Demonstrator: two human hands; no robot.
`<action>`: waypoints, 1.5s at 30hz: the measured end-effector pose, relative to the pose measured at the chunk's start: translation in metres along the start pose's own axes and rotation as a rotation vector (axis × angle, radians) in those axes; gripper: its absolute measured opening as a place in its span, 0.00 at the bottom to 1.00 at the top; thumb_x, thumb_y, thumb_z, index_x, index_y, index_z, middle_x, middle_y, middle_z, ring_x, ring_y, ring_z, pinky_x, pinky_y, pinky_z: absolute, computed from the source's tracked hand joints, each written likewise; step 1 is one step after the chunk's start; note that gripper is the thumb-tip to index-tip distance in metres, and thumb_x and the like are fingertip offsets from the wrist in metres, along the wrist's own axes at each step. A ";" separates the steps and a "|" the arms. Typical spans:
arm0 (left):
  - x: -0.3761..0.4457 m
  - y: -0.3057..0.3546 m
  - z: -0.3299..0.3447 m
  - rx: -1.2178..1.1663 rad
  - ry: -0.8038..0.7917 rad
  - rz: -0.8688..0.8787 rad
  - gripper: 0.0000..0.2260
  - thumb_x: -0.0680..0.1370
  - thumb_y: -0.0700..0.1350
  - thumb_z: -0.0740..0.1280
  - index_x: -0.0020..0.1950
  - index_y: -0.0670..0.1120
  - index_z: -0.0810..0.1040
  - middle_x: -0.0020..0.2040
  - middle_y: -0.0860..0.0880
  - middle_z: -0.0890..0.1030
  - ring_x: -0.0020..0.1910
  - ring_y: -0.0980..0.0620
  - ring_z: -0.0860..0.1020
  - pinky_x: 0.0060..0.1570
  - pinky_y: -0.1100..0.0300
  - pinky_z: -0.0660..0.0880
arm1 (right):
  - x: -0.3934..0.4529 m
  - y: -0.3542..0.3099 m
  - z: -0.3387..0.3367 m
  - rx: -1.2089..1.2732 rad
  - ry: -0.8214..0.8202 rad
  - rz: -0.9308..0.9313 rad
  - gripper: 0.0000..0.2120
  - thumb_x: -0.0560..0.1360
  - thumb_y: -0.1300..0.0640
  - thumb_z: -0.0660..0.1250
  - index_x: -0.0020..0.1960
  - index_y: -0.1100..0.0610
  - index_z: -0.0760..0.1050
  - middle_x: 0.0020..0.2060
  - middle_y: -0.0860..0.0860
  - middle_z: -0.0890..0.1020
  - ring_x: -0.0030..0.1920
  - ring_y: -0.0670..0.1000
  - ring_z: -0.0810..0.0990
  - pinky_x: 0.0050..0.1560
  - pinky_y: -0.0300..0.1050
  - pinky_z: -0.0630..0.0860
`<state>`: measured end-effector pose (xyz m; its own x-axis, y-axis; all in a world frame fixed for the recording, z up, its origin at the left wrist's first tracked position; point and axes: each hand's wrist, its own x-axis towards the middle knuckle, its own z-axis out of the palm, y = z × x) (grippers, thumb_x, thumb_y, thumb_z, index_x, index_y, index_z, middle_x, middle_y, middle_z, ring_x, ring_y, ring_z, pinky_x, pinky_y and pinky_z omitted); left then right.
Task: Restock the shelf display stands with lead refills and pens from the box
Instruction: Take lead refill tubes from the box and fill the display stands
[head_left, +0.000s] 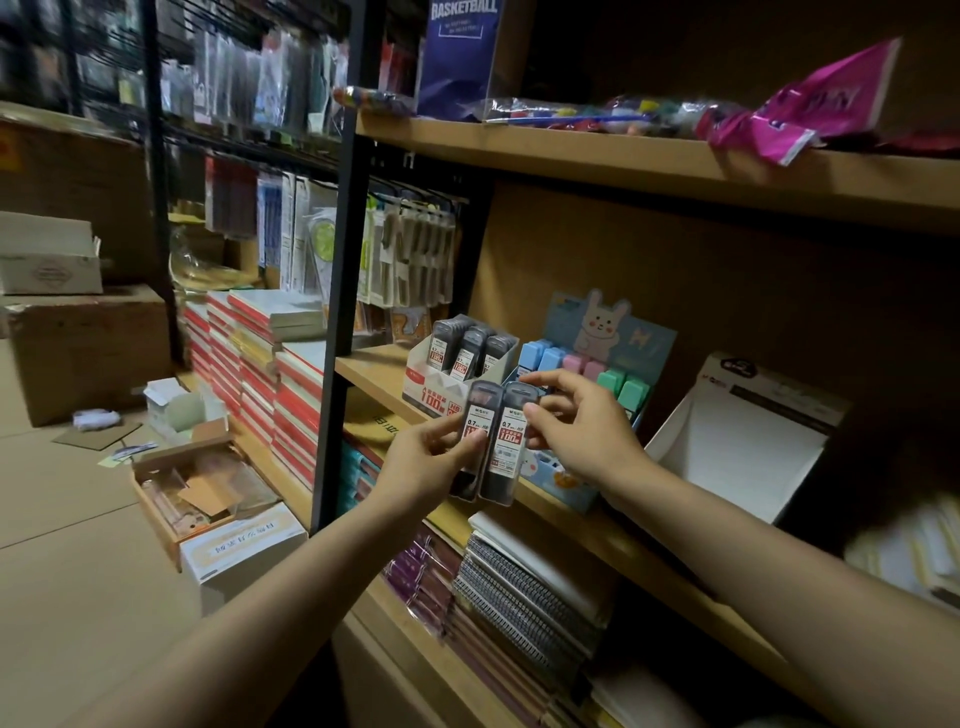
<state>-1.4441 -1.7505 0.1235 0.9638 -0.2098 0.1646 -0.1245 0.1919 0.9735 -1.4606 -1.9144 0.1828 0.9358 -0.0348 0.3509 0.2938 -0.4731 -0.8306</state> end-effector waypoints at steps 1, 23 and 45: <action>0.000 0.001 -0.001 0.003 -0.003 0.000 0.12 0.79 0.43 0.64 0.55 0.60 0.76 0.48 0.52 0.84 0.47 0.55 0.83 0.38 0.62 0.79 | 0.000 0.000 0.001 0.018 -0.001 0.007 0.11 0.79 0.65 0.64 0.57 0.52 0.75 0.43 0.52 0.84 0.38 0.46 0.84 0.38 0.37 0.80; 0.055 -0.010 -0.027 0.728 0.136 0.301 0.23 0.79 0.53 0.64 0.73 0.52 0.64 0.76 0.52 0.58 0.74 0.50 0.60 0.71 0.49 0.66 | 0.127 -0.026 0.003 -0.326 0.124 -0.153 0.10 0.74 0.58 0.71 0.56 0.54 0.79 0.50 0.51 0.82 0.50 0.52 0.82 0.49 0.48 0.81; 0.081 -0.035 -0.033 1.042 -0.025 0.354 0.26 0.80 0.56 0.60 0.77 0.62 0.54 0.79 0.57 0.45 0.78 0.51 0.45 0.74 0.47 0.54 | 0.172 -0.001 0.048 -0.743 0.056 -0.249 0.12 0.75 0.58 0.71 0.58 0.59 0.81 0.52 0.56 0.82 0.49 0.52 0.80 0.45 0.44 0.80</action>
<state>-1.3540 -1.7425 0.0974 0.8307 -0.3241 0.4527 -0.5423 -0.6554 0.5257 -1.2903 -1.8773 0.2237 0.8425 0.1145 0.5265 0.2677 -0.9370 -0.2246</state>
